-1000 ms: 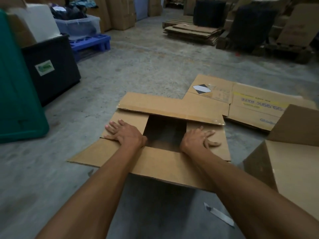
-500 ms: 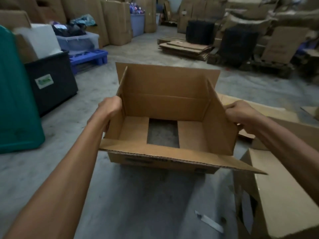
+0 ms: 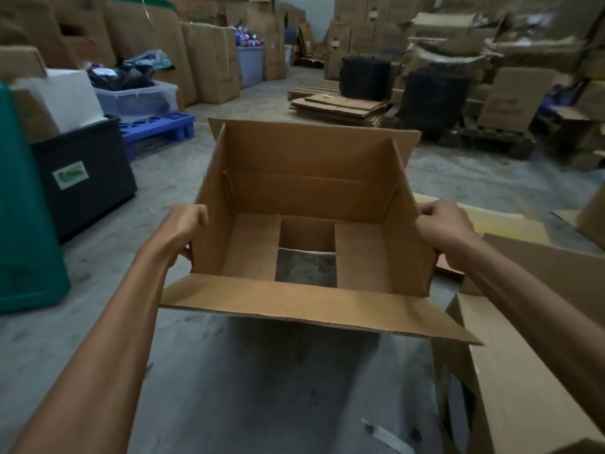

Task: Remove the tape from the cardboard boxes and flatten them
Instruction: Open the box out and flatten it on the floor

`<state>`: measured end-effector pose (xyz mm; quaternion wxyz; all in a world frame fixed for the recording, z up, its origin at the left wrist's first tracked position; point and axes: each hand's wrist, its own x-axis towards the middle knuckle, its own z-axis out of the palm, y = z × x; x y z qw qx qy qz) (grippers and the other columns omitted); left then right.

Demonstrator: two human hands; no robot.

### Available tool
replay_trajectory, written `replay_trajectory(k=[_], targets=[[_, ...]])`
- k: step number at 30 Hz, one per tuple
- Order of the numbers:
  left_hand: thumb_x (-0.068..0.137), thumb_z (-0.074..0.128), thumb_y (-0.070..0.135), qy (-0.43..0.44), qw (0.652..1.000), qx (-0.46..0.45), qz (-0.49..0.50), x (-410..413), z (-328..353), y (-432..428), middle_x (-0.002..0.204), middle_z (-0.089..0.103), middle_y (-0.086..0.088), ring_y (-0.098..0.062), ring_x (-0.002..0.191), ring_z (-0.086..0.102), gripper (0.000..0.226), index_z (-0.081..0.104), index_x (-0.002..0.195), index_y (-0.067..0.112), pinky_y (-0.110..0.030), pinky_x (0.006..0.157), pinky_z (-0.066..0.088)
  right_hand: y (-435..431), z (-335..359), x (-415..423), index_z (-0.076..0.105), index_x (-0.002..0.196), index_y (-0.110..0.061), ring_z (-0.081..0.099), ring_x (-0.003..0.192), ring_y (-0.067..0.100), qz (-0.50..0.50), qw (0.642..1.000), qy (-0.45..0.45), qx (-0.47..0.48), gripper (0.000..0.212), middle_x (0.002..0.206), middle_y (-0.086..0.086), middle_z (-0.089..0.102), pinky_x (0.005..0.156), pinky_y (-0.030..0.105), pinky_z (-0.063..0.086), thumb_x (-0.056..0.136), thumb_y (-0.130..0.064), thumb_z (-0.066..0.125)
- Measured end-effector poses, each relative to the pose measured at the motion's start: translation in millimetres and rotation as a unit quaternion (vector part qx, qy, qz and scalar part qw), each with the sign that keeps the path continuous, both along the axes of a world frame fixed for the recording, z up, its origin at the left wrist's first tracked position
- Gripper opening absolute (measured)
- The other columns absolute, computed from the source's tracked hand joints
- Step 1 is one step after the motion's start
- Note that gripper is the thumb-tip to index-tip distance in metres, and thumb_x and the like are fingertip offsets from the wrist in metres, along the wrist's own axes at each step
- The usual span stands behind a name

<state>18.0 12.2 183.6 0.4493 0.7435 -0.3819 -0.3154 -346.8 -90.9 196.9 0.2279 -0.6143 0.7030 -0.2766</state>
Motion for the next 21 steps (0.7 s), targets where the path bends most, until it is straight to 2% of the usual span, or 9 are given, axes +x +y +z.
replay_trajectory(k=[2,3,7,11,14,16,18,20,21], targets=[[0.053,0.045,0.018,-0.058,0.997,0.028,-0.051,-1,2,-2,0.077,0.040,-0.014,-0.023,0.065,0.041,0.011,0.041,0.063,0.015,-0.040,0.064,0.036,4,4,8,0.074,0.093,-0.020,0.065,0.084,0.034,-0.012,1.000,0.004,-0.022,0.025,0.092,0.007,0.071,0.072,0.043,0.058,0.080,-0.012,0.054],[0.058,0.046,0.014,-0.088,0.993,0.043,-0.071,-2,3,-2,0.071,0.038,-0.012,-0.021,0.061,0.036,0.006,0.041,0.063,0.014,-0.040,0.064,0.033,3,4,9,0.073,0.095,-0.020,0.064,0.087,0.035,-0.028,0.999,0.000,-0.034,0.024,0.094,0.009,0.070,0.071,0.040,0.054,0.083,-0.011,0.054],[0.084,0.046,-0.003,-0.149,0.983,0.064,-0.084,6,0,-1,0.073,0.041,-0.011,-0.022,0.068,0.041,0.012,0.046,0.078,0.008,-0.038,0.065,0.034,-2,3,10,0.072,0.111,-0.020,0.061,0.095,0.038,-0.081,0.995,-0.004,-0.060,0.034,0.102,0.013,0.068,0.072,0.037,0.047,0.084,-0.011,0.053],[0.089,0.049,-0.002,-0.200,0.970,0.097,-0.094,18,-2,9,0.071,0.047,-0.011,-0.021,0.064,0.044,0.018,0.050,0.072,0.005,-0.033,0.059,0.034,-1,19,7,0.074,0.100,-0.020,0.062,0.091,0.038,-0.098,0.992,-0.029,-0.068,0.027,0.096,0.011,0.070,0.075,0.041,0.053,0.084,-0.014,0.053],[0.087,0.050,-0.003,-0.205,0.969,0.102,-0.096,17,4,16,0.068,0.042,-0.009,-0.019,0.060,0.039,0.021,0.046,0.069,0.007,-0.034,0.057,0.030,-2,33,4,0.075,0.091,-0.019,0.063,0.088,0.036,-0.087,0.993,-0.033,-0.072,0.025,0.093,0.010,0.072,0.074,0.041,0.055,0.082,-0.014,0.053],[0.089,0.051,0.000,-0.190,0.977,0.076,-0.068,11,12,19,0.071,0.045,-0.010,-0.022,0.064,0.043,0.016,0.049,0.074,0.005,-0.036,0.060,0.035,2,44,6,0.076,0.107,-0.028,0.064,0.091,0.033,-0.056,0.995,-0.013,-0.078,0.033,0.099,0.006,0.073,0.079,0.042,0.057,0.085,-0.016,0.055],[0.094,0.052,0.006,-0.154,0.987,0.035,-0.017,6,18,20,0.078,0.054,-0.014,-0.027,0.072,0.053,0.012,0.055,0.084,0.000,-0.042,0.067,0.048,10,56,9,0.072,0.118,-0.035,0.065,0.094,0.029,-0.015,0.994,0.005,-0.106,0.037,0.105,0.002,0.074,0.083,0.043,0.058,0.088,-0.018,0.057],[0.097,0.052,0.012,-0.129,0.991,-0.004,0.042,5,27,19,0.092,0.064,-0.021,-0.034,0.084,0.062,0.015,0.059,0.090,0.000,-0.050,0.079,0.053,15,71,13,0.068,0.124,-0.035,0.065,0.096,0.025,0.026,0.990,0.027,-0.134,0.037,0.108,0.000,0.074,0.085,0.044,0.058,0.092,-0.018,0.059],[0.098,0.052,0.012,-0.115,0.991,-0.022,0.069,7,32,18,0.101,0.066,-0.025,-0.037,0.091,0.063,0.015,0.060,0.091,0.002,-0.049,0.078,0.054,16,79,14,0.068,0.125,-0.033,0.065,0.096,0.024,0.045,0.987,0.041,-0.147,0.036,0.108,0.000,0.074,0.085,0.045,0.058,0.093,-0.018,0.060]])
